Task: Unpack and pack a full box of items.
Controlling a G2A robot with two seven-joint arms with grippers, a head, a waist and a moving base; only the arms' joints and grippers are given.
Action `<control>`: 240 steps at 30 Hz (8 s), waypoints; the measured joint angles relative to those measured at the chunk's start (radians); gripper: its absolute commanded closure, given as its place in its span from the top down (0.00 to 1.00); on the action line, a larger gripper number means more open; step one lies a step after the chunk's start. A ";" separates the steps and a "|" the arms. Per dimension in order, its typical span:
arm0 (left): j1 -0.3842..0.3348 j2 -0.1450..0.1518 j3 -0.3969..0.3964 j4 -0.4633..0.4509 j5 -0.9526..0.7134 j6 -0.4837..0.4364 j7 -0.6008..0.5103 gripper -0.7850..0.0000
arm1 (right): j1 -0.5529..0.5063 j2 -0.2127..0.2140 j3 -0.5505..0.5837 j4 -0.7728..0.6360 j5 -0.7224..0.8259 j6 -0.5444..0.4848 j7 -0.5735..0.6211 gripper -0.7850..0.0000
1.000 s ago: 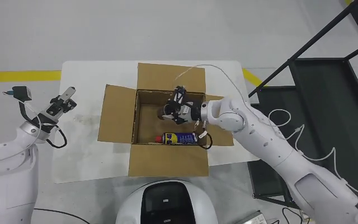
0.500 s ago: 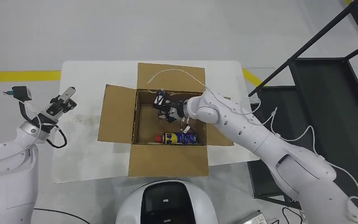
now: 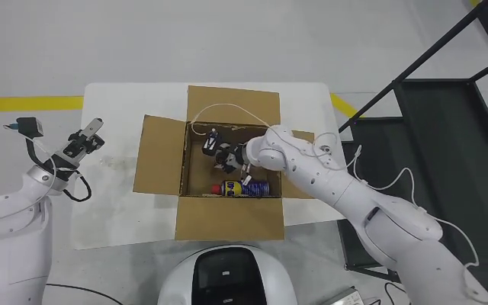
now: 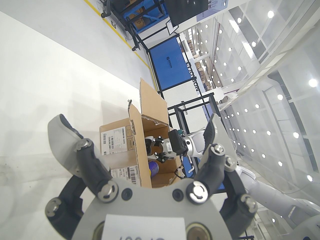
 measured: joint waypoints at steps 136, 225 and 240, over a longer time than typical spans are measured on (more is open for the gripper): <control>-0.089 0.071 -0.007 0.108 -0.230 0.080 -0.128 1.00 | -0.526 0.214 0.834 0.229 -0.277 0.145 -0.536 0.46; -0.089 0.071 -0.007 0.108 -0.230 0.080 -0.128 1.00 | -0.494 0.188 0.818 0.262 -0.430 0.094 -0.609 0.48; -0.089 0.071 -0.007 0.108 -0.230 0.080 -0.128 1.00 | -0.433 0.171 0.772 0.374 -0.484 0.105 -0.645 0.31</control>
